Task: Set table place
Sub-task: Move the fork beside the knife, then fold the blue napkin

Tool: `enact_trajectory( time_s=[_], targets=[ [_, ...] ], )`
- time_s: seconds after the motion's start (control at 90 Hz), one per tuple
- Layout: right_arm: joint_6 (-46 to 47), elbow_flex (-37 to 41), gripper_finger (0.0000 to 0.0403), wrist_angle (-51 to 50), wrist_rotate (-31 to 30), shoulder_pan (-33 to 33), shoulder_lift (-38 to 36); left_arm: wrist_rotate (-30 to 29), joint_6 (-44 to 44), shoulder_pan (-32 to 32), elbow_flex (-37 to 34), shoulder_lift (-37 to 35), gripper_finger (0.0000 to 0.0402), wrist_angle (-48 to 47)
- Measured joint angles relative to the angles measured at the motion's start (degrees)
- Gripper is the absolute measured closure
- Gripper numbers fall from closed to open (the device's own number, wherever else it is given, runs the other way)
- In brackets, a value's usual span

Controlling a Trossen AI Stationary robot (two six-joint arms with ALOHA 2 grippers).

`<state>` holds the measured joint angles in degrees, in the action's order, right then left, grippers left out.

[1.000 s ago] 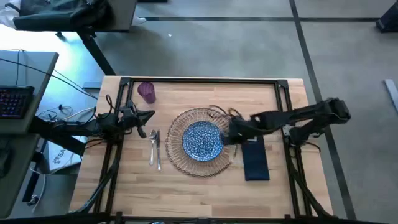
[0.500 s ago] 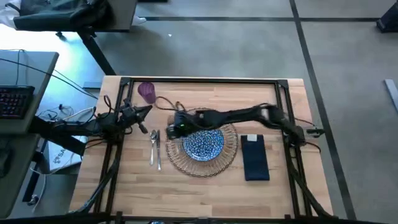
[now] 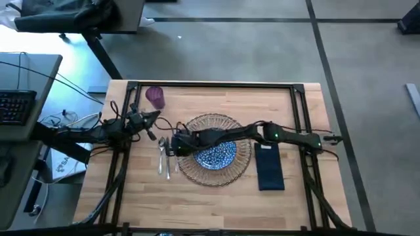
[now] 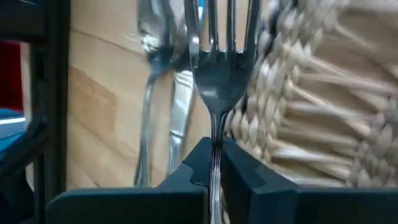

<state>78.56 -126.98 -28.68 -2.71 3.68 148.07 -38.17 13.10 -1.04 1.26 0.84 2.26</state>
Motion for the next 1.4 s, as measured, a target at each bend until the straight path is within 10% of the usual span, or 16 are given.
enact_trajectory(
  time_s=[0.489,0.9,1.178,1.4],
  targets=[
    [-0.4,0.3,0.0395,4.2,0.1,-0.3,1.4,0.1,-1.0,0.0,0.0,0.0,0.0402,0.0],
    [-7.2,-0.2,0.0244,5.3,-0.3,-0.3,1.3,0.1,-1.1,0.0,0.0,0.0,0.0402,0.0],
    [-23.3,-0.6,0.0220,-7.5,-1.1,-0.5,-7.2,0.1,-3.7,-0.1,0.0,0.0,0.0402,0.0],
    [-39.9,-0.7,0.0220,-37.6,-3.4,1.7,-16.8,0.5,-6.2,-1.2,0.0,0.0,0.0402,0.0]
  ],
)
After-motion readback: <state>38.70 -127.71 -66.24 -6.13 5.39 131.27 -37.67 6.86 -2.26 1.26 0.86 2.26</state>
